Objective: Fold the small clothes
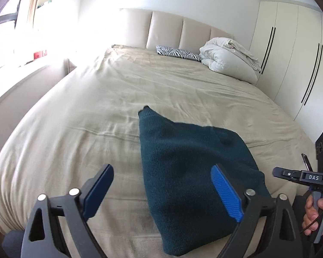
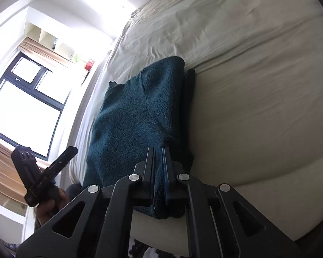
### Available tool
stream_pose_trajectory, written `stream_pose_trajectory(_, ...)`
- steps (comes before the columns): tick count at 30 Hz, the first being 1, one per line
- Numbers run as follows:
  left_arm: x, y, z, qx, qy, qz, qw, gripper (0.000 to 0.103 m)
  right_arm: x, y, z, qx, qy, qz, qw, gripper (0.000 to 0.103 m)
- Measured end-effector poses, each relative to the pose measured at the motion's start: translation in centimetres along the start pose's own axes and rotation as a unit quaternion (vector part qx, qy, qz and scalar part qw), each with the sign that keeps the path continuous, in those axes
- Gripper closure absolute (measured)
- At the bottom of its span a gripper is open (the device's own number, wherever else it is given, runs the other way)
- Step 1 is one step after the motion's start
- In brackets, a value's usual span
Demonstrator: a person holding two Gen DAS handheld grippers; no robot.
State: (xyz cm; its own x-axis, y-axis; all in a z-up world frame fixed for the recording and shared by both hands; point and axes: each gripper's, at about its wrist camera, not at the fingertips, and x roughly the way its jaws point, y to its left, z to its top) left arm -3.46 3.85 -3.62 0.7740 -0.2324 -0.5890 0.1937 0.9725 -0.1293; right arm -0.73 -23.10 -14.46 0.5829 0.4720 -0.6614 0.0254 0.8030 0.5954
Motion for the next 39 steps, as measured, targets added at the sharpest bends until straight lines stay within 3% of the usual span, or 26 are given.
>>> stream_pose_trajectory(2, -2.1, -0.7, 1.1, 0.026, -0.048, 0.038, 0.9978, 0.000, -2.4, 2.6, 0.5, -0.063, -0.046, -0.060, 0.995, 0.081)
stream_pose_trajectory(4, -3.8, -1.3, 2.2, 0.047, -0.078, 0.065, 0.9936, 0.000, -4.7, 5.5, 0.7, -0.114, -0.101, -0.107, 0.982, 0.068)
stream_pose_trajectory(6, -5.3, -1.9, 3.1, 0.055, -0.091, 0.096, 0.9897, 0.000, -6.7, 8.1, 1.1, -0.145, -0.157, -0.146, 0.966, 0.020)
stream_pose_trajectory(10, -7.6, -2.1, 4.4, 0.044, -0.097, 0.089, 0.9903, 0.000, -11.1, 11.9, 0.5, -0.155, -0.301, -0.166, 0.926, 0.000)
stream_pose_trajectory(12, -8.1, -1.7, 4.6, 0.024, -0.088, 0.067, 0.9935, 0.000, -12.2, 13.8, 0.5, -0.173, -0.324, -0.171, 0.914, 0.000)
stream_pose_trajectory(16, -7.5, -0.9, 3.7, -0.019, -0.053, 0.035, 0.9978, 0.000, -12.7, 16.5, 0.5, -0.202, -0.309, -0.170, 0.913, 0.000)
stream_pose_trajectory(21, -5.6, -0.4, 1.4, -0.027, -0.008, 0.036, 0.9989, 0.000, -10.3, 16.9, 0.0, -0.178, -0.239, -0.160, 0.941, 0.000)
stream_pose_trajectory(25, -5.0, -0.8, 0.8, -0.003, -0.013, 0.087, 0.9962, 0.000, -7.7, 15.7, -0.7, -0.139, -0.178, -0.177, 0.958, 0.000)
stream_pose_trajectory(29, -4.3, -1.1, 0.2, 0.016, -0.009, 0.138, 0.9902, 0.000, -5.9, 14.9, -1.6, -0.121, -0.152, -0.191, 0.962, 0.000)
stream_pose_trajectory(33, -3.7, -1.7, -0.8, 0.051, -0.005, 0.221, 0.9739, 0.000, -5.1, 15.0, -2.4, -0.130, -0.144, -0.205, 0.959, 0.000)
stream_pose_trajectory(35, -3.2, -1.7, -0.9, 0.055, 0.012, 0.217, 0.9746, 0.000, -4.9, 15.0, -2.7, -0.134, -0.143, -0.212, 0.957, 0.000)
stream_pose_trajectory(39, -2.6, -0.8, -1.3, 0.018, 0.056, 0.155, 0.9861, 0.000, -4.2, 14.8, -3.1, -0.132, -0.128, -0.218, 0.959, 0.000)
